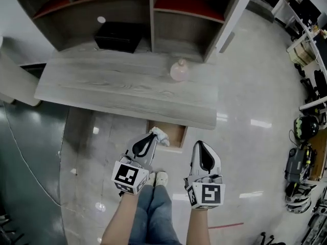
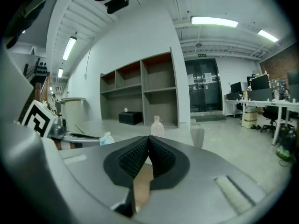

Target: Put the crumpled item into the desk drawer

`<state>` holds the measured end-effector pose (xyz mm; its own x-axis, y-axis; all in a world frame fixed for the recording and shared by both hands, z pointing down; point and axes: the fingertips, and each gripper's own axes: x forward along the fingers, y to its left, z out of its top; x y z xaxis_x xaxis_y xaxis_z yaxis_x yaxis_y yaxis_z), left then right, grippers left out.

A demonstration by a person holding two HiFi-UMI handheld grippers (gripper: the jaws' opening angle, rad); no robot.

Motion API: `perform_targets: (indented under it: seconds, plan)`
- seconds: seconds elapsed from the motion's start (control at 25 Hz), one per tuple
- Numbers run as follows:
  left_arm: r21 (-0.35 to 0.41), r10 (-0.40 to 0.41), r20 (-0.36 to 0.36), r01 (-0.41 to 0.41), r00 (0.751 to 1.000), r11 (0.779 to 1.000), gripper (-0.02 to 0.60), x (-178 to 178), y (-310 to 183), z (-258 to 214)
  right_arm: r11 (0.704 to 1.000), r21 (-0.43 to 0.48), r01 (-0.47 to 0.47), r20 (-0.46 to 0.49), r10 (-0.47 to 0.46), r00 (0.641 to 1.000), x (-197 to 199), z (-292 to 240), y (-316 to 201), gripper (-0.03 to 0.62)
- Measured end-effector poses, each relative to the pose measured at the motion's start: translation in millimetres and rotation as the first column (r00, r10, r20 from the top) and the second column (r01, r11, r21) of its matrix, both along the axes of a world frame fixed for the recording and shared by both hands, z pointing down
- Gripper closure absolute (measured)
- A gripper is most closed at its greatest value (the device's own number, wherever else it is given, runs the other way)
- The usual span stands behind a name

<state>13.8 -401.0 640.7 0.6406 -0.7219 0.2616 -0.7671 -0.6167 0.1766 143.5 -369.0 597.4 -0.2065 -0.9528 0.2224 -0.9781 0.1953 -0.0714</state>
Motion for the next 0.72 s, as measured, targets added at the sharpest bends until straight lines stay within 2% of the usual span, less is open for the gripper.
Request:
perform_targets:
  seconds: [0.12,0.28,0.44,0.48,0.56,0.72]
  plan:
    - [-0.061,-0.017,0.043,0.019,0.999,0.998,0.565,13,-13,63,0.999,-0.041,0.010,-0.011,-0.010,1.000,-4,44,5,0.582]
    - [-0.131,-0.025,0.101,0.038,0.995,0.991,0.565,29,-30,122,0.994,-0.109,0.007,0.000,-0.007,1.000,-2,90,13,0.582]
    - [-0.244,-0.010,0.173,0.053,0.985,0.968,0.556,39,-41,174,0.990,-0.140,0.008,0.020,-0.006,1.000,3,115,13,0.582]
    - [-0.275,0.002,0.176,0.048,0.984,0.960,0.542,41,-41,182,0.990,-0.140,0.013,0.028,-0.010,1.000,2,117,13,0.582]
    - [-0.311,0.015,0.169,0.039,0.986,0.949,0.472,44,-39,189,0.990,-0.139,0.025,0.039,-0.020,0.999,0,116,12,0.582]
    - [-0.327,0.031,0.165,0.025,0.986,0.945,0.460,46,-33,191,0.992,-0.126,0.029,0.047,-0.023,0.999,0,107,6,0.582]
